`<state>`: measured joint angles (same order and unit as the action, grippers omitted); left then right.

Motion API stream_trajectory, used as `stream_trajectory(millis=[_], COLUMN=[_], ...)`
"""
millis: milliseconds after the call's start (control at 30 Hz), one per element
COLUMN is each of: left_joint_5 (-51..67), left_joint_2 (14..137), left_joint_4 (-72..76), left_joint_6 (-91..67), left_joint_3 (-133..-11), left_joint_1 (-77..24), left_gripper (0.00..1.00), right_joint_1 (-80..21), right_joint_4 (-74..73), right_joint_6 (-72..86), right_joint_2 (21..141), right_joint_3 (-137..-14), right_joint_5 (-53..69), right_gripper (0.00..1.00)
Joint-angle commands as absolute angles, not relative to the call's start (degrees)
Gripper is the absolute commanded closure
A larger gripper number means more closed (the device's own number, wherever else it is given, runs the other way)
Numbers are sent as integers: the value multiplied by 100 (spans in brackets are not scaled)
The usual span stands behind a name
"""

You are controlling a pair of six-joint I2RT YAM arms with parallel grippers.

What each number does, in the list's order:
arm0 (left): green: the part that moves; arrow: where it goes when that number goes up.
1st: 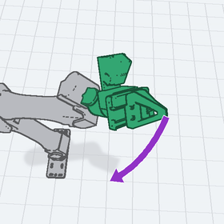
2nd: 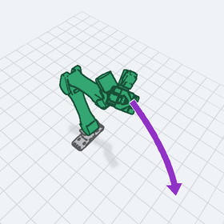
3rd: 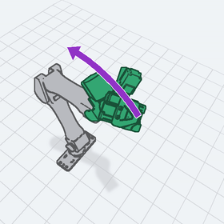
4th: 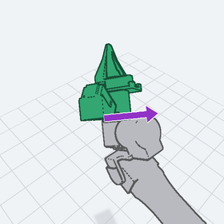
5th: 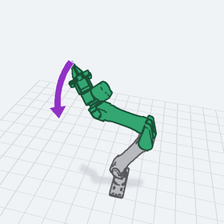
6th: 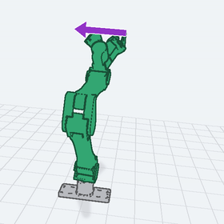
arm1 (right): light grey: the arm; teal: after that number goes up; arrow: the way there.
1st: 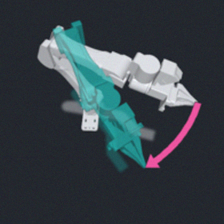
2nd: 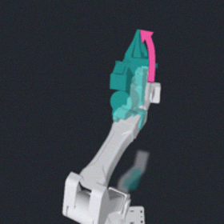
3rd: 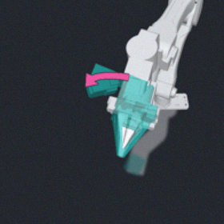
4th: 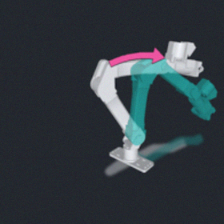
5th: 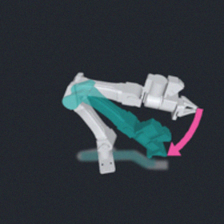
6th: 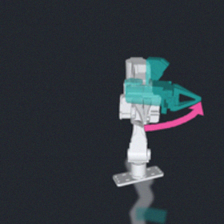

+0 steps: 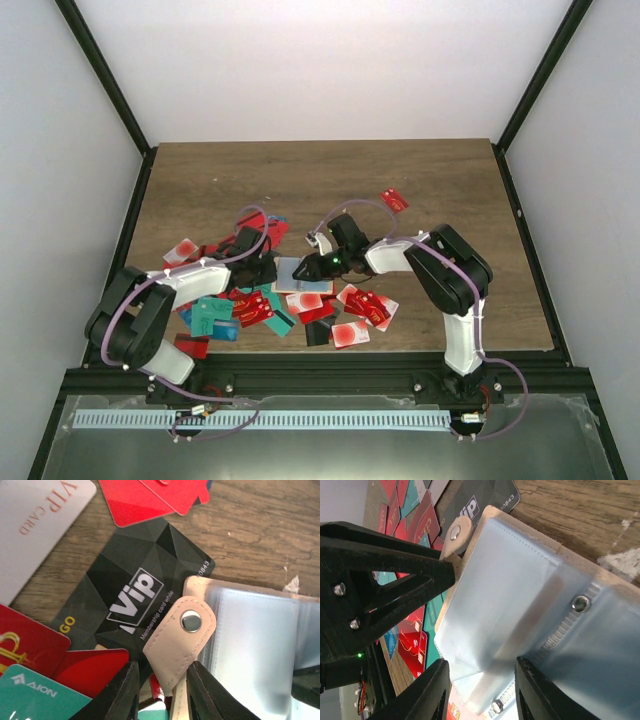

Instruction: Put the credit cards into the card holder

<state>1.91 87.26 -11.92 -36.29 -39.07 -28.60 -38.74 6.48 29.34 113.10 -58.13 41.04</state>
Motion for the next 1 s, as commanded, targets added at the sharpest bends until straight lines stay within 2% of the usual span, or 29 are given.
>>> stream_trajectory(millis=[0,333,633,967], left_joint_5=[-220,-925,169,759], left_joint_2=[8771,7620,6593,6579], left_joint_4=[-1126,-1632,-1872,-1698], left_joint_6=[-3788,-4168,-3817,-3711], left_joint_3=[-4071,-3910,-3619,-3684], left_joint_1=[-2865,-2862,-2945,-4220], left_gripper=[71,69,63,62], right_joint_1=[-3842,-3826,-3823,-3824], right_joint_4=[346,20,-448,-1460], right_joint_6=[2761,2698,2696,3130], right_joint_2=[11501,11211,10386,8417], right_joint_3=[-5723,-5938,-6073,-4776], right_joint_5=[3955,3994,3852,2408], right_gripper=[62,61,61,55])
